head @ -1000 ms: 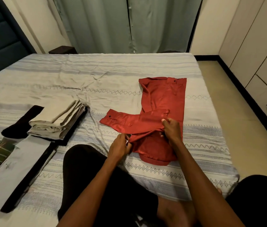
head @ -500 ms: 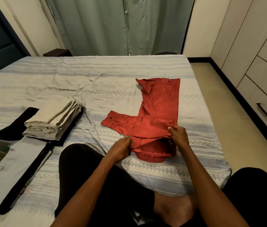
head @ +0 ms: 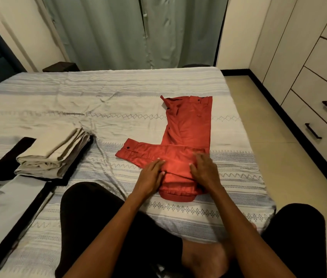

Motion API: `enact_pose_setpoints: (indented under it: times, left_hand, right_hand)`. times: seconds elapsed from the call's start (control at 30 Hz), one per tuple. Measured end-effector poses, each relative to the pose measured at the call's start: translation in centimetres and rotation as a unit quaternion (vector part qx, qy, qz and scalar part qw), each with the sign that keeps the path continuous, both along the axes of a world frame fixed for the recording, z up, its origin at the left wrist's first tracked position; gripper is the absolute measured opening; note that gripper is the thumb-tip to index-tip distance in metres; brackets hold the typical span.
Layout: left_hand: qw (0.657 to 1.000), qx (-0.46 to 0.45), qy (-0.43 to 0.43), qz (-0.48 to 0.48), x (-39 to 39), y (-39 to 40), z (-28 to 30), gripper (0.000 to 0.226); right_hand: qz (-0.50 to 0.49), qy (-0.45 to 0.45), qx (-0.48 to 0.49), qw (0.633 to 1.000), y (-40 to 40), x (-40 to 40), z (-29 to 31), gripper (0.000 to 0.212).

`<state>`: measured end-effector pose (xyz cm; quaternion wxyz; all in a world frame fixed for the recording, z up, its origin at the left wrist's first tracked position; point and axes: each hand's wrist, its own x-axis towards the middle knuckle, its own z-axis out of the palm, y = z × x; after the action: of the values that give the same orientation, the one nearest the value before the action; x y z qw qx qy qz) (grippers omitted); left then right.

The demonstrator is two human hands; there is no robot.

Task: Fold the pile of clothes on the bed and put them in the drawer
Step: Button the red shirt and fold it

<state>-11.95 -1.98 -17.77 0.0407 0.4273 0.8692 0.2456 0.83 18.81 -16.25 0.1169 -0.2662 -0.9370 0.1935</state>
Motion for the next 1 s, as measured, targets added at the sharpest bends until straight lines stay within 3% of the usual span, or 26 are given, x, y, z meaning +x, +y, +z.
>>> enact_pose_setpoints:
  times: [0.1,0.17,0.3,0.43,0.5,0.6,0.67,0.7,0.73,0.8,0.9,1.0]
  left_hand:
    - [0.990,-0.120,-0.073,-0.026,0.6,0.5,-1.7,0.059]
    - [0.987,-0.119,-0.103,-0.026,0.9,0.2,-2.1,0.058]
    - [0.985,0.111,-0.130,0.036,0.7,0.2,0.1,0.034]
    - [0.948,0.185,-0.121,0.228,-2.5,0.6,1.1,0.015]
    - [0.901,0.185,-0.206,0.336,-6.0,0.5,0.1,0.023]
    - [0.747,0.238,-0.424,0.453,-10.3,-0.1,-0.3,0.060]
    - [0.691,0.258,-0.480,0.475,-11.2,0.0,0.6,0.062]
    - [0.683,0.249,-0.483,0.489,-11.4,0.2,0.8,0.063]
    - [0.695,0.226,-0.454,0.510,-11.2,0.3,1.3,0.062]
    - [0.753,0.181,-0.349,0.528,-11.1,0.8,1.5,0.055]
    - [0.838,0.190,-0.271,0.433,-10.8,2.8,2.0,0.025]
    - [0.885,0.217,-0.233,0.338,-11.7,5.7,2.5,0.015]
  right_hand:
    - [0.075,-0.143,-0.029,0.986,-0.6,-0.4,-1.9,0.060]
    - [0.074,-0.165,-0.052,0.982,-0.7,-0.2,-2.9,0.060]
    - [0.048,-0.037,-0.031,0.998,0.0,-0.9,-3.0,0.057]
    - [0.047,0.029,-0.021,0.998,0.7,-3.5,-1.9,0.058]
    - [0.046,0.020,-0.026,0.998,1.0,-4.7,-1.1,0.057]
    - [0.057,-0.052,-0.019,0.997,2.1,-6.4,-0.8,0.055]
    - [0.073,-0.095,-0.010,0.993,2.8,-7.4,-1.0,0.049]
    - [0.075,-0.099,-0.008,0.992,3.0,-7.8,-1.1,0.046]
    - [0.073,-0.089,-0.006,0.993,3.2,-8.1,-1.1,0.045]
    - [0.064,-0.061,-0.016,0.996,3.4,-9.1,-0.6,0.041]
    - [0.076,-0.053,-0.023,0.995,3.8,-11.0,0.1,0.038]
    - [0.083,-0.101,-0.006,0.991,4.3,-13.6,0.3,0.038]
